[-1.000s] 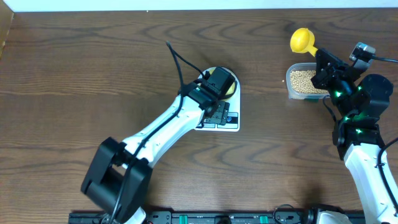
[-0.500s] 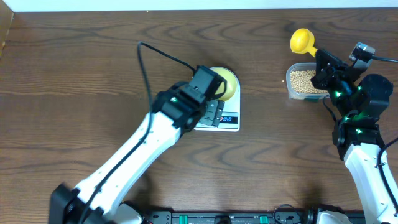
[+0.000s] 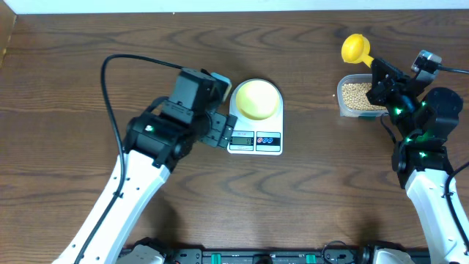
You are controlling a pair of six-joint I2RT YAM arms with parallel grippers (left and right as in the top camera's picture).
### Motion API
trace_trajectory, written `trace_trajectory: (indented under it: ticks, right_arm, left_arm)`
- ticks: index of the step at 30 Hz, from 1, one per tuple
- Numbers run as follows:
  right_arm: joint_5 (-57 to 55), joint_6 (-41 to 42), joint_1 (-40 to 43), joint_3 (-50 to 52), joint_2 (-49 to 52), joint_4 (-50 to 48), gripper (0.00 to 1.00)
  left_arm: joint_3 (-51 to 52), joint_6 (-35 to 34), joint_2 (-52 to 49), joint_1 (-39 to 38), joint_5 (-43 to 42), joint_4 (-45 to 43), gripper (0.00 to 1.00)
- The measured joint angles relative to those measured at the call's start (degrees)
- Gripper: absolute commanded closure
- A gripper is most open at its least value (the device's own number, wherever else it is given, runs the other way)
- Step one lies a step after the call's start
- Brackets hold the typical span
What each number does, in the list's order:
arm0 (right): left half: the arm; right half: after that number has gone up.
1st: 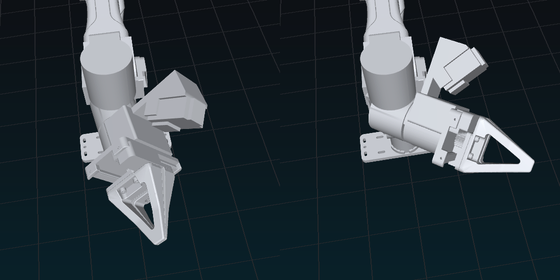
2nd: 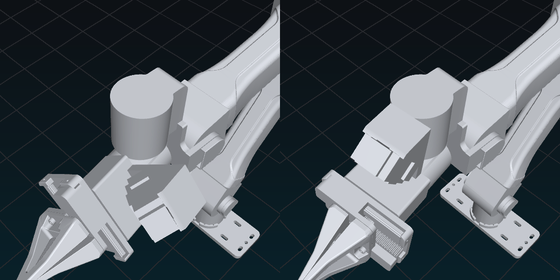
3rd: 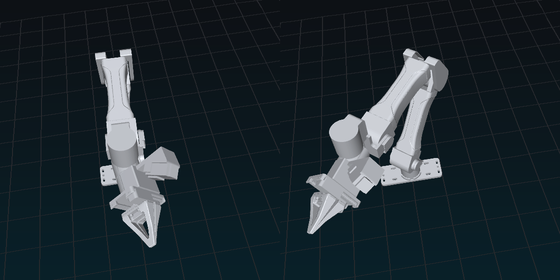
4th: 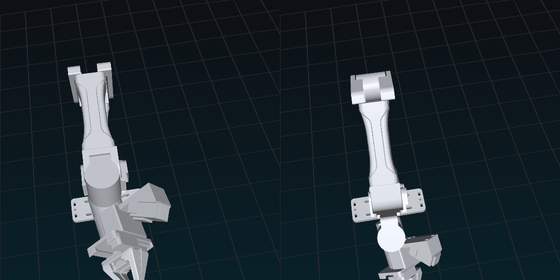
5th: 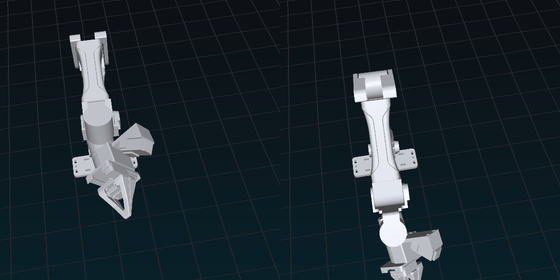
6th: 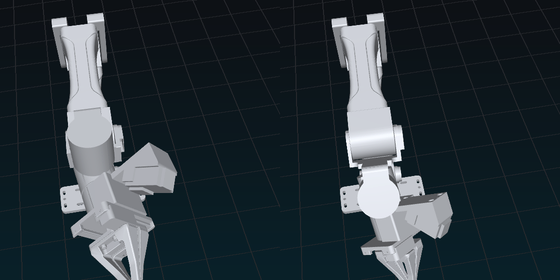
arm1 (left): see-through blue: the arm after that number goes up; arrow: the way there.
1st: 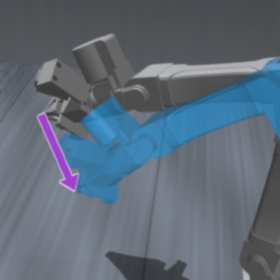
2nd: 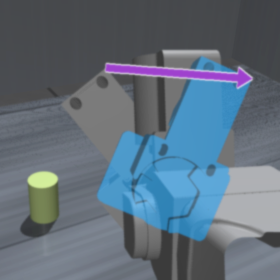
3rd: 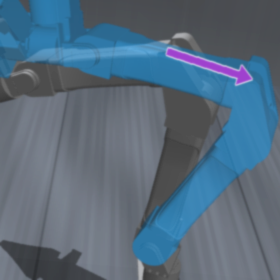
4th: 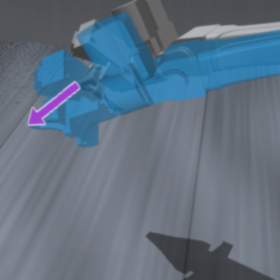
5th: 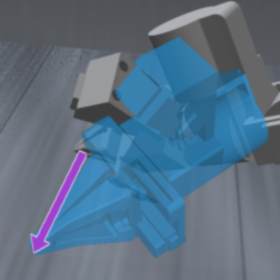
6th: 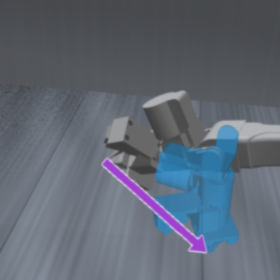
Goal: Scoop item into bowl and weigh 50g on scale
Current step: 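Lower the yellow scoop with the right gripper into the soybean tub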
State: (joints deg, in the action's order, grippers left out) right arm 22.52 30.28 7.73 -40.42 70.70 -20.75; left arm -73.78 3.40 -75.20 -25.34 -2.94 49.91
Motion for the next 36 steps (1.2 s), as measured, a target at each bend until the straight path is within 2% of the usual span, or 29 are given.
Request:
trace_trajectory:
  ticks: [11,20,36]
  right_arm:
    - [0.0,0.0,0.0,0.0,0.0,1.1,0.99]
    - [0.0,-1.2,0.0,0.0,0.0,1.2,0.99]
    - [1.1,-1.9,0.0,0.0,0.0,1.5,0.99]
  left_arm:
    - [0.0,1.7,0.0,0.5,-2.3,0.9,0.12]
    - [0.0,10.1,0.0,0.5,-10.7,2.1,0.12]
    - [0.0,11.9,0.0,0.5,-12.0,2.6,0.12]
